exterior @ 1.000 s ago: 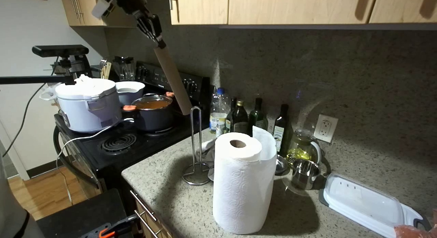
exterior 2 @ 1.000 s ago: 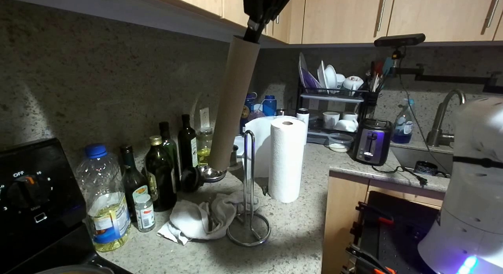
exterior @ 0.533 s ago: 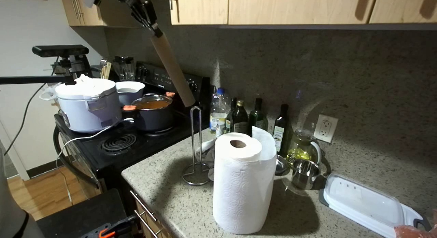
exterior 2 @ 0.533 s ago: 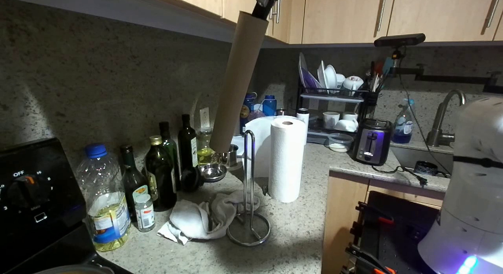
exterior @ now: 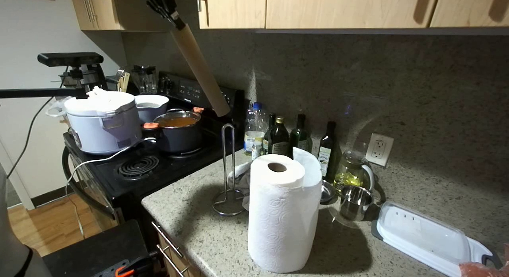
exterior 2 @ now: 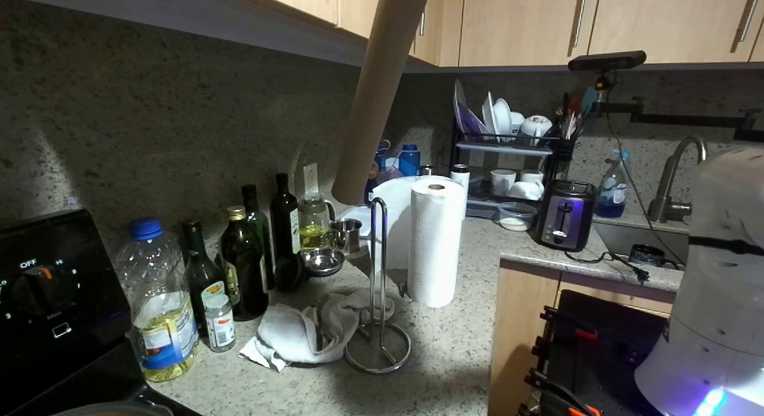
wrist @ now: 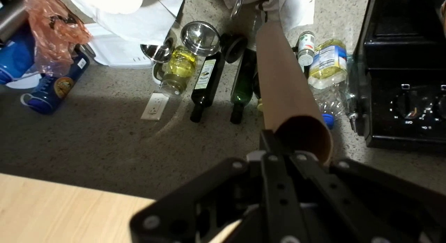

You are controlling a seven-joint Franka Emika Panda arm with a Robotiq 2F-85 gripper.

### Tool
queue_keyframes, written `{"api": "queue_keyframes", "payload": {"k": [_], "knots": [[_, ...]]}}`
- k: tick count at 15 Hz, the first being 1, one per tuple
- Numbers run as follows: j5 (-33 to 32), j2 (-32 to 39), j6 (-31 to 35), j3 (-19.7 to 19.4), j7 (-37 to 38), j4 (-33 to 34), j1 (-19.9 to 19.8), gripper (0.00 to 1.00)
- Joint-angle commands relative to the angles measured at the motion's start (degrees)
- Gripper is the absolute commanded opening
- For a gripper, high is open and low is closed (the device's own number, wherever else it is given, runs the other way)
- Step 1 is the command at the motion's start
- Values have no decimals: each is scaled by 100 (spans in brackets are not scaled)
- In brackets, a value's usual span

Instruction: Remove the empty paper roll off of the holder then put the empty paper roll on the holder

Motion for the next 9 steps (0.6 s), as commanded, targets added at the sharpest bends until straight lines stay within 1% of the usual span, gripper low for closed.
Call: {"api": "queue_keyframes", "payload": {"k": [1,6,9], "knots": [[-118,-88,-403,186,211,271,-172,0],[-112,-121,-750,249,288,509,-249,0],[-87,-102,-858,186,324,581,-278,0]]}}
